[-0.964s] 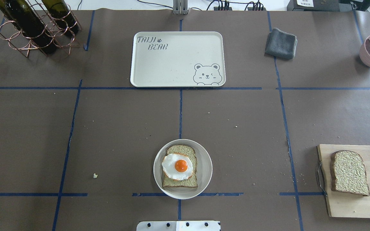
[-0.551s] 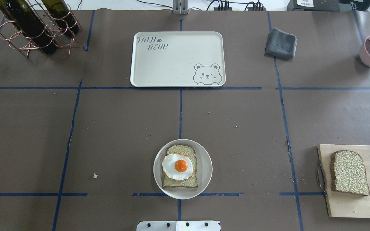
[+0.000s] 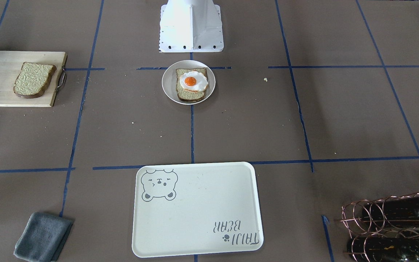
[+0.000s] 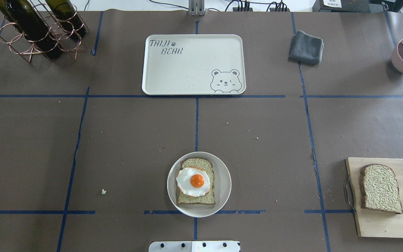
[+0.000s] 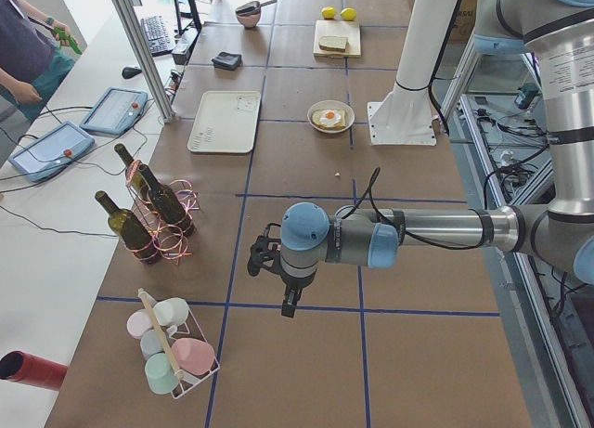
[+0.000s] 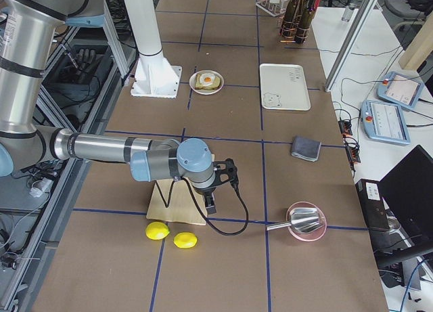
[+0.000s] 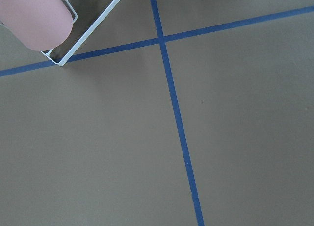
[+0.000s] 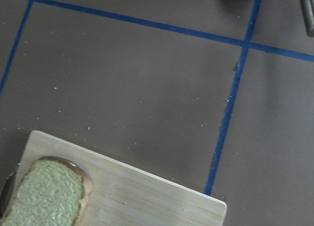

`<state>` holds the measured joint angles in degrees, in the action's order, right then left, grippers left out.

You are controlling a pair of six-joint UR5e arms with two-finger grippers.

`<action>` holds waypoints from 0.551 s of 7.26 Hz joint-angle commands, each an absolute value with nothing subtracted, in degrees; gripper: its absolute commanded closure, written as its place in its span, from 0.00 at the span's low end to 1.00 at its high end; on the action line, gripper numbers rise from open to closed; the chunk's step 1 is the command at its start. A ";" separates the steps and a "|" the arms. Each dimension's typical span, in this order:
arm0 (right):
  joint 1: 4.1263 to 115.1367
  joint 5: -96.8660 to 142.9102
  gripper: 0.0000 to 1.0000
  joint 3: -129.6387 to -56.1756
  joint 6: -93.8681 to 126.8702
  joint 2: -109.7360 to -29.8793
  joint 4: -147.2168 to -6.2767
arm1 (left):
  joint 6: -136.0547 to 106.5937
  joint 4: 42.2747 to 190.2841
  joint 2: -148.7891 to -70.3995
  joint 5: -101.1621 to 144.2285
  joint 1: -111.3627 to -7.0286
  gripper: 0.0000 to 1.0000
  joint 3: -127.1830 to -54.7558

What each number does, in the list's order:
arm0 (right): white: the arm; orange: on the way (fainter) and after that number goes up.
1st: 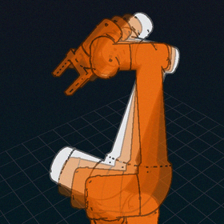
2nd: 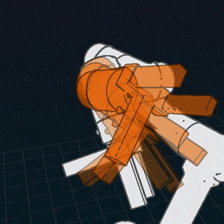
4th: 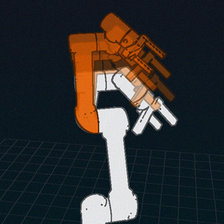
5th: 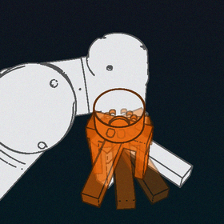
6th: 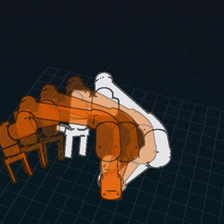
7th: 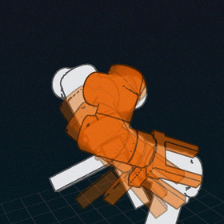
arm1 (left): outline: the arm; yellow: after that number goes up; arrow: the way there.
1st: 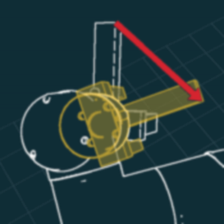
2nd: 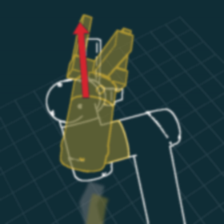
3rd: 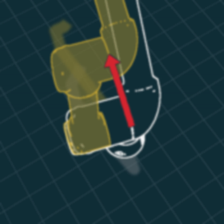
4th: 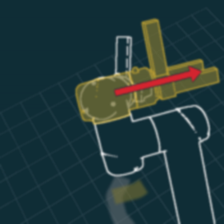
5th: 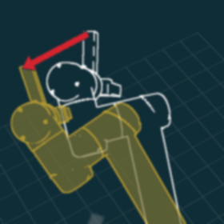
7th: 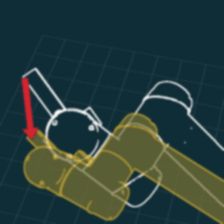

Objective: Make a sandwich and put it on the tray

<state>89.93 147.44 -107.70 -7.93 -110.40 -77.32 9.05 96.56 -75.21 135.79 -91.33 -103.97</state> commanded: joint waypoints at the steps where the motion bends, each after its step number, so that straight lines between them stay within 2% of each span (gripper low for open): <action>1: 85.55 145.31 0.00 -107.84 4.11 -111.79 -71.94 | 9.05 96.59 -75.23 135.79 -91.32 0.00 -104.06; 4: 73.43 140.19 0.08 -106.10 35.61 -119.26 -42.18 | 9.05 96.59 -75.23 135.79 -91.32 0.00 -104.06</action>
<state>78.57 141.48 -107.16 23.92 -117.07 -53.33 9.05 96.59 -75.23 135.79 -91.32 -104.06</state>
